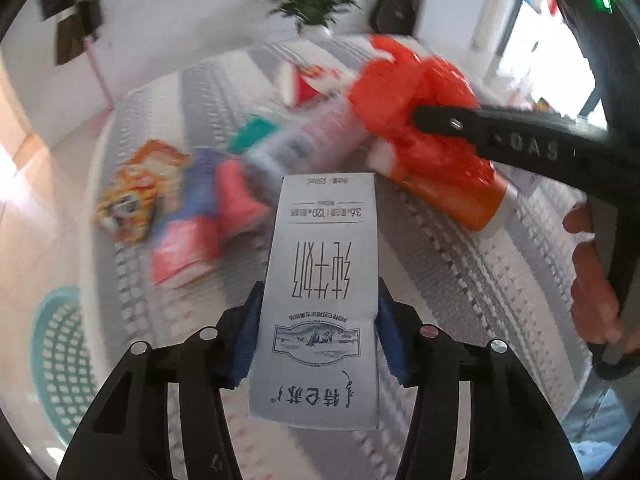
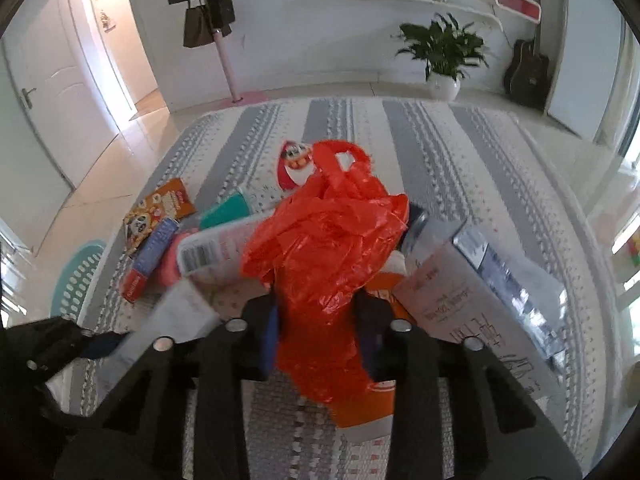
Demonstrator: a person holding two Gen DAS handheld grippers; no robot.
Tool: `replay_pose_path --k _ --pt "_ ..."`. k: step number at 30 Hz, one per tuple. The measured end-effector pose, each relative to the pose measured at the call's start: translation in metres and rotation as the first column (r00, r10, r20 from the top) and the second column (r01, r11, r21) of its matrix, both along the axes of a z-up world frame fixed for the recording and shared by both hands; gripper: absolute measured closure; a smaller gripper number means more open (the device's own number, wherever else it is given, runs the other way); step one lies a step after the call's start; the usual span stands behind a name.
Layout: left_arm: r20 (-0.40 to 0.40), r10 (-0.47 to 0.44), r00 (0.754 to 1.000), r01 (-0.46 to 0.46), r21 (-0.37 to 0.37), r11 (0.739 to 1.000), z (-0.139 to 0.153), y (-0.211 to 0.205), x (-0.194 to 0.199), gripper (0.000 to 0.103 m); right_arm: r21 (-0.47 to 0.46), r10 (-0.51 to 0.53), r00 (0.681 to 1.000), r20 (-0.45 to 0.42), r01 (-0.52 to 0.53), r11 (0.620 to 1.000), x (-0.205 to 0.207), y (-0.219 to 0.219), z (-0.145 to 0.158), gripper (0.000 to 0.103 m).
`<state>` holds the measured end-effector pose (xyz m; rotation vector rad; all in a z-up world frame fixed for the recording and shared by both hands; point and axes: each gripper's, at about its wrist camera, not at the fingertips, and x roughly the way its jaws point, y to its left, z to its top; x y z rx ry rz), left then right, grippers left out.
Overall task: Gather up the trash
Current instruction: 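Carry carton and bag to the blue basket and open both tools to drop them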
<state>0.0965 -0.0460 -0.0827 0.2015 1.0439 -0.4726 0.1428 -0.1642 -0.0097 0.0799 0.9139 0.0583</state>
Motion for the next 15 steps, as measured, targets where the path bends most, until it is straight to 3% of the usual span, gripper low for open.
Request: replay_pose_path --k 4,6,10,15 --pt "0.065 0.107 0.992 -0.097 -0.144 0.985 0.042 0.055 -0.010 0.053 0.006 0.024 0.996 0.084 -0.025 1.000 -0.015 0.015 0.032 0.079" --pt "0.104 0.155 0.982 -0.137 -0.165 0.977 0.059 0.076 -0.015 0.053 0.009 0.053 0.990 0.131 -0.054 0.998 -0.023 0.030 0.054 0.079" --pt "0.184 0.280 0.942 -0.243 -0.201 0.949 0.093 0.135 -0.026 0.053 0.004 0.133 0.971 0.198 -0.136 0.991 -0.034 0.072 0.086 0.079" --pt "0.206 0.430 0.879 -0.382 -0.236 0.894 0.111 0.210 -0.036 0.053 -0.013 0.266 0.935 0.236 -0.271 0.963 -0.040 0.144 0.110 0.079"
